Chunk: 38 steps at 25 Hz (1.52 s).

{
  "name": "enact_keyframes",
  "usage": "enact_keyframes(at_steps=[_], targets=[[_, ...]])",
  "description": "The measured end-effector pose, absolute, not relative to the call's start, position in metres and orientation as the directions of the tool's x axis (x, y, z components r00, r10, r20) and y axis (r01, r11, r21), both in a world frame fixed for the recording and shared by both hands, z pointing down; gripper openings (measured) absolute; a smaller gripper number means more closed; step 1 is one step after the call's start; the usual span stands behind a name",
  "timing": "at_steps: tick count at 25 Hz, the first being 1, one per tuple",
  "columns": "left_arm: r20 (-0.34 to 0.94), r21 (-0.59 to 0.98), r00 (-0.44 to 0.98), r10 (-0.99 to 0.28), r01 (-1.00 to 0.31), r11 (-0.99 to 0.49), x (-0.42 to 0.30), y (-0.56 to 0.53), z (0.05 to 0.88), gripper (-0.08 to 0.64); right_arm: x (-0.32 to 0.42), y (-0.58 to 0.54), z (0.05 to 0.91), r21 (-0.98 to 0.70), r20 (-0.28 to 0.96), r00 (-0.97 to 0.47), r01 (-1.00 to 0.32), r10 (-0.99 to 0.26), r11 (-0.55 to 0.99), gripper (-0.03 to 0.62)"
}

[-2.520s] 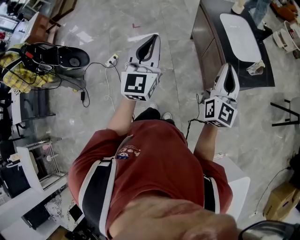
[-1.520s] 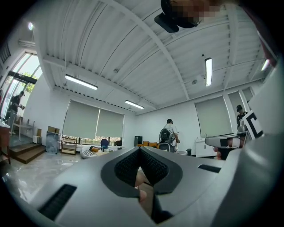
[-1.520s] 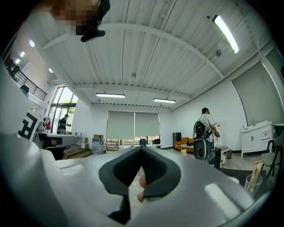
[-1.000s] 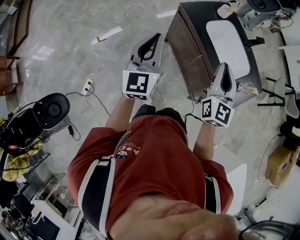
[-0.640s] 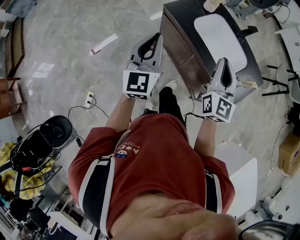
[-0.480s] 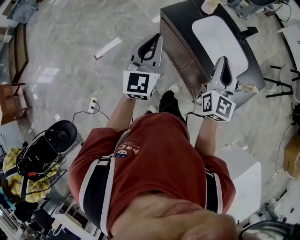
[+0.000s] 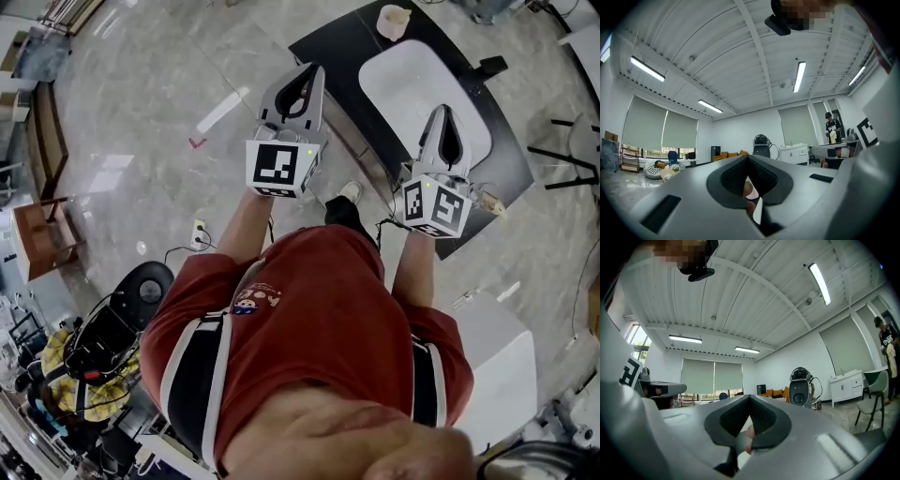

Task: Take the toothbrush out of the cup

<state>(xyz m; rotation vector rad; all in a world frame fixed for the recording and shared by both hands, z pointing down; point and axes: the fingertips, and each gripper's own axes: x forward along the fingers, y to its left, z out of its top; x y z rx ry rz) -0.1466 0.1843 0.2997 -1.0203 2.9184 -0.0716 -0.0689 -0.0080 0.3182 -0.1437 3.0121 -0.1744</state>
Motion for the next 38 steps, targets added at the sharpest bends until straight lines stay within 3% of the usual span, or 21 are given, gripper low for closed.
enact_keyframes(at_steps=[15, 25, 31, 35, 38], targets=[[0.014, -0.096, -0.768, -0.640, -0.638, 0.764, -0.206, 0.124, 0.304, 0.005, -0.129, -0.056, 0.333, -0.232, -0.118, -0.988, -0.071, -0.100, 0.970, 0.011], [0.039, -0.073, -0.768, -0.640, -0.641, 0.764, -0.246, 0.110, 0.328, 0.005, -0.177, -0.053, 0.354, -0.196, -0.072, -0.996, -0.033, -0.048, 0.980, 0.012], [0.076, -0.039, -0.752, -0.654, -0.658, 0.752, -0.298, 0.098, 0.355, 0.005, -0.233, -0.044, 0.382, -0.156, 0.012, -1.000, -0.005, -0.003, 0.988, 0.096], [0.112, -0.018, -0.738, -0.665, -0.671, 0.741, -0.333, 0.089, 0.370, 0.005, -0.275, -0.039, 0.410, -0.151, 0.085, -0.996, 0.013, 0.026, 0.988, 0.197], [0.146, -0.002, -0.730, -0.667, -0.675, 0.738, -0.353, 0.088, 0.392, 0.005, -0.299, -0.037, 0.439, -0.150, 0.145, -0.989, 0.017, 0.039, 0.989, 0.223]])
